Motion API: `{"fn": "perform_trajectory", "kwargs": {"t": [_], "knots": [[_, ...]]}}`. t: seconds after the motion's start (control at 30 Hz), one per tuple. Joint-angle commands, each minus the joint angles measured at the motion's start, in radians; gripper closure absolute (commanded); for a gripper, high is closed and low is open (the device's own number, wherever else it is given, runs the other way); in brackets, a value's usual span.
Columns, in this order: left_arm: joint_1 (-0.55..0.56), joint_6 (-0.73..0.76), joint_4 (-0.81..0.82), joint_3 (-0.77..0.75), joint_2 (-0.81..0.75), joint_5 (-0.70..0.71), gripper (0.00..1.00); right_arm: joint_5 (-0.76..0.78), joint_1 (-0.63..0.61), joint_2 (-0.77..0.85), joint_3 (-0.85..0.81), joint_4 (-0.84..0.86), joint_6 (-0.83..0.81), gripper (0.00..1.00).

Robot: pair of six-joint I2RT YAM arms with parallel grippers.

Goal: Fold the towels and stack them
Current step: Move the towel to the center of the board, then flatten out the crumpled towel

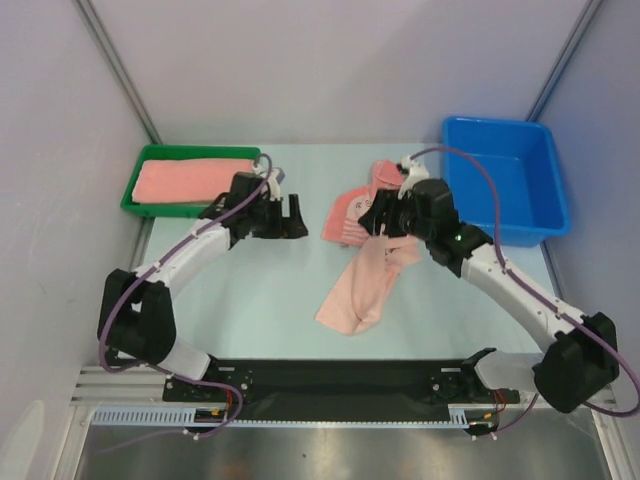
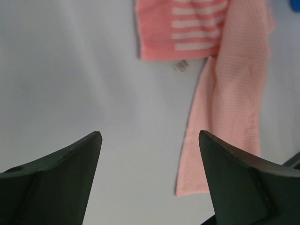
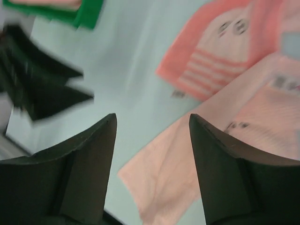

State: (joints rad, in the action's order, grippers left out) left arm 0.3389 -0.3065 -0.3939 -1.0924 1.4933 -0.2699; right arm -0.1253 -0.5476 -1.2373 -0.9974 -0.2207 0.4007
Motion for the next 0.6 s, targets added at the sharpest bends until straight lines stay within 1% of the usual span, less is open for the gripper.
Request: {"fn": "perform_trajectory", "kwargs": {"t": [0.0,0.03,0.07,0.1,0.13,0.17,0.2,0.23,0.3,0.33,0.37,0.47,0.53,0.57], "knots": [[0.138,-0.071,0.139,0.012,0.025,-0.028,0.11,0.122,0.13,-0.191,-0.14,0.003,-0.04,0.31],[0.206,-0.069,0.145,0.003,0.059,0.015,0.11,0.125,0.15,-0.238,-0.177,0.023,-0.06,0.3],[0.239,-0.068,0.15,0.0,0.08,0.052,0.11,0.157,0.19,-0.298,-0.217,0.026,-0.068,0.3],[0.27,-0.065,0.156,0.0,0.096,0.076,0.11,0.164,0.207,-0.403,-0.268,0.026,-0.072,0.3],[0.313,-0.068,0.164,0.002,0.134,0.115,0.11,0.158,0.222,-0.468,-0.364,0.017,-0.074,0.3],[0.33,-0.072,0.184,0.003,0.151,0.12,0.11,0.148,0.251,-0.525,-0.424,0.006,-0.076,0.3],[0.348,-0.077,0.206,0.011,0.166,0.118,0.11,0.082,0.261,-0.575,-0.469,0.015,-0.086,0.3],[0.382,-0.086,0.228,0.023,0.186,0.112,0.11,0.07,0.268,-0.684,-0.563,0.017,-0.097,0.29],[0.414,-0.092,0.257,0.02,0.235,0.112,0.1,0.073,0.281,-0.792,-0.668,-0.031,-0.102,0.28],[0.437,-0.098,0.262,0.017,0.249,0.116,0.1,0.043,0.284,-0.877,-0.722,-0.072,-0.105,0.28],[0.446,-0.108,0.283,0.019,0.268,0.112,0.1,0.029,0.287,-0.921,-0.788,-0.083,-0.108,0.27],[0.468,-0.132,0.331,0.031,0.286,0.078,0.1,-0.031,0.285,-1.028,-0.859,-0.089,-0.12,0.27],[0.473,-0.149,0.352,0.043,0.289,0.052,0.14,-0.054,0.285,-1.073,-0.886,-0.097,-0.12,0.28],[0.474,-0.158,0.366,0.048,0.289,0.043,0.21,-0.075,0.287,-1.108,-0.923,-0.1,-0.119,0.3]]}}
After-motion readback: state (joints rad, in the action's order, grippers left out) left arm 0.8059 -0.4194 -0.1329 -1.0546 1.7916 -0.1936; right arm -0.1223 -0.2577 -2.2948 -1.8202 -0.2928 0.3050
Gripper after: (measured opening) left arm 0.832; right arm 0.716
